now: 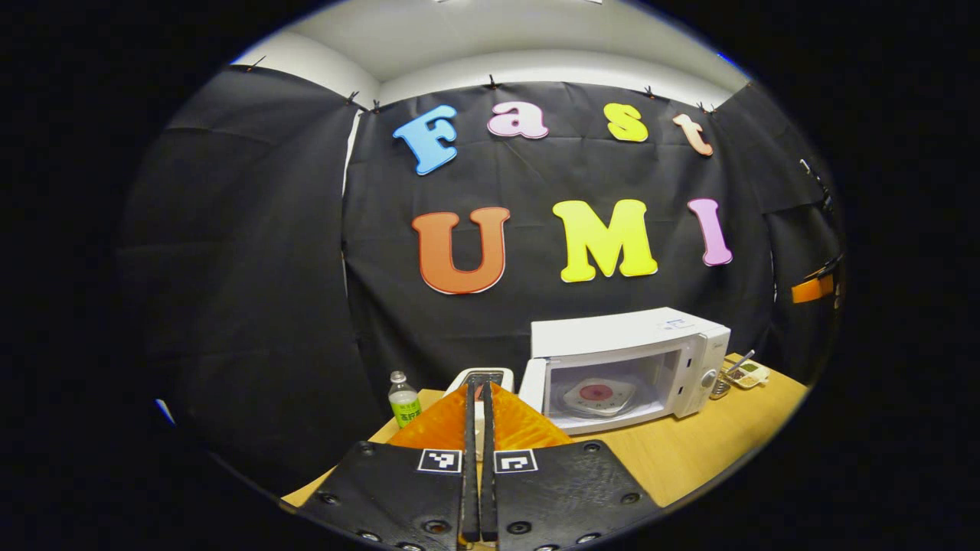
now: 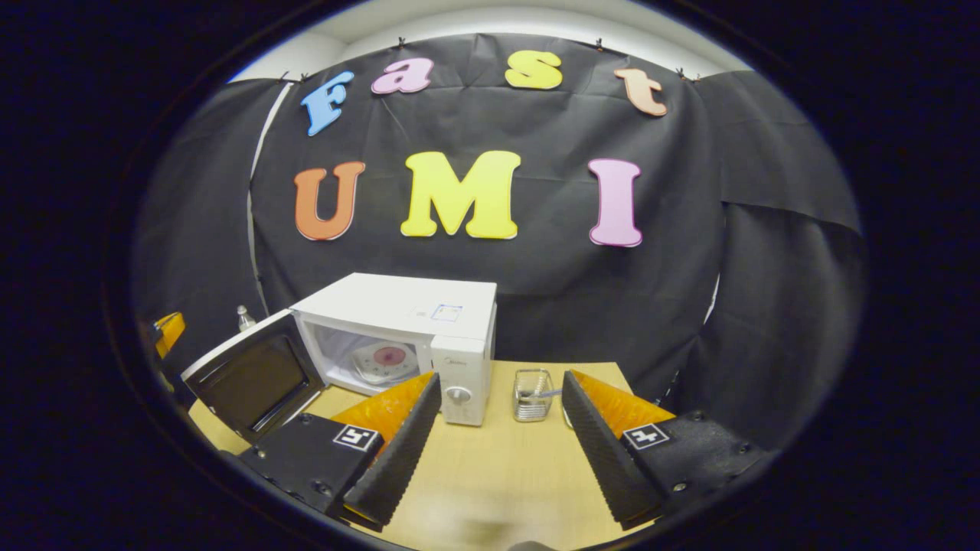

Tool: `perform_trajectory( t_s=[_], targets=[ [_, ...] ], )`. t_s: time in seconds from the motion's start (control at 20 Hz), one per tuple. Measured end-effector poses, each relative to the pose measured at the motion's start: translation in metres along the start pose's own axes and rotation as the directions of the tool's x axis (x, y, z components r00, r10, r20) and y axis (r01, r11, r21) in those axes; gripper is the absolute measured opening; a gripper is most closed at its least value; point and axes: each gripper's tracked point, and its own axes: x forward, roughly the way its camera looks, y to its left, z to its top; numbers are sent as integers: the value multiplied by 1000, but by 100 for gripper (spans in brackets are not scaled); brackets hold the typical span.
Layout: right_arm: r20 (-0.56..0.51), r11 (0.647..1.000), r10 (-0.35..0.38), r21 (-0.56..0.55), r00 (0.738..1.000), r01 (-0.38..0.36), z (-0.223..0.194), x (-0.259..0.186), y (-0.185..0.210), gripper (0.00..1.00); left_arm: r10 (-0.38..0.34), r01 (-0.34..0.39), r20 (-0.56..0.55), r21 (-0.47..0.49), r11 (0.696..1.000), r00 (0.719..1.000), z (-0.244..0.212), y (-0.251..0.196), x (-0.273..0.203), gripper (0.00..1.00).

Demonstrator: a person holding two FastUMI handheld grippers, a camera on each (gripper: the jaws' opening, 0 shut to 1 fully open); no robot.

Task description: Open the microwave oven with the left hand, put the food in, and close the microwave oven.

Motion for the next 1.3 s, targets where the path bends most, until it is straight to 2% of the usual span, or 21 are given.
perform_trajectory(
  t_s=[0.05, 0.1, 0.15, 0.2, 0.35, 0.45, 0.5, 0.65, 0.7, 0.75, 0.85, 0.9, 1.05, 1.1, 1.15, 1.25, 1.3],
  targets=[
    [-7, 1000, -5, 3, 1000, 5, -2, -2, 0, 100, 7, -7, -5, 12, 1000, 1000, -6, 8, -1, 0],
    [-11, 1000, -4, 11, 1000, 5, -1, -3, 1, 92, 9, -8, -13, 26, 1000, 1000, -11, 16, -7, 0],
    [-21, 1000, 0, 19, 1000, 1, -3, -4, 5, 92, 23, -22, -25, 46, 999, 999, -19, 28, -9, 0],
    [-25, 1000, 3, 25, 1000, -2, -3, -5, 7, 100, 36, -33, -51, 63, 997, 998, -35, 39, -10, 0],
    [-32, 999, -4, 33, 999, 5, -3, -11, 9, 100, -15, 22, -152, 46, 999, 988, -78, 41, -25, 0],
    [-34, 998, -5, 55, 999, 7, -3, -16, 13, 100, -19, 27, -172, 48, 998, 985, -93, 44, -31, 0],
    [-39, 998, -2, 65, 999, 4, -5, -19, 16, 92, -14, 22, -180, 43, 999, 984, -99, 45, -32, 0],
    [-45, 997, -1, 71, 999, 5, -8, -26, 17, 92, -27, 30, -185, 11, 999, 982, -108, 36, -32, 0],
    [-45, 997, -1, 73, 999, 4, -7, -28, 16, 100, -41, 44, -180, 13, 999, 983, -108, 31, -36, 0],
    [-47, 997, -1, 73, 999, 4, -6, -30, 16, 92, -51, 55, -175, 19, 998, 983, -108, 26, -38, 0],
    [-49, 997, -1, 73, 999, 5, -6, -32, 14, 92, -82, 90, -181, 37, 995, 980, -111, 7, -42, 0],
    [-45, 997, -2, 73, 999, 5, -4, -34, 12, 100, -106, 116, -182, 42, 992, 977, -113, -6, -45, 0],
    [-40, 998, -1, 63, 999, 4, 0, -36, 8, 100, -174, 184, -184, 43, 982, 968, -116, -50, -49, 0],
    [-39, 998, -1, 59, 999, 3, 1, -36, 6, 92, -202, 213, -193, 36, 976, 960, -121, -67, -50, 0],
    [-37, 998, -2, 55, 999, 4, 2, -37, 3, 100, -234, 244, -193, 29, 969, 953, -122, -84, -52, 0],
    [-46, 999, -8, 50, 999, 11, 1, -38, -5, 100, -287, 298, -192, 28, 954, 938, -125, -119, -49, 0],
    [-49, 999, -10, 52, 999, 12, 0, -39, -9, 92, -319, 328, -190, 19, 945, 929, -127, -136, -47, 0]
  ],
)
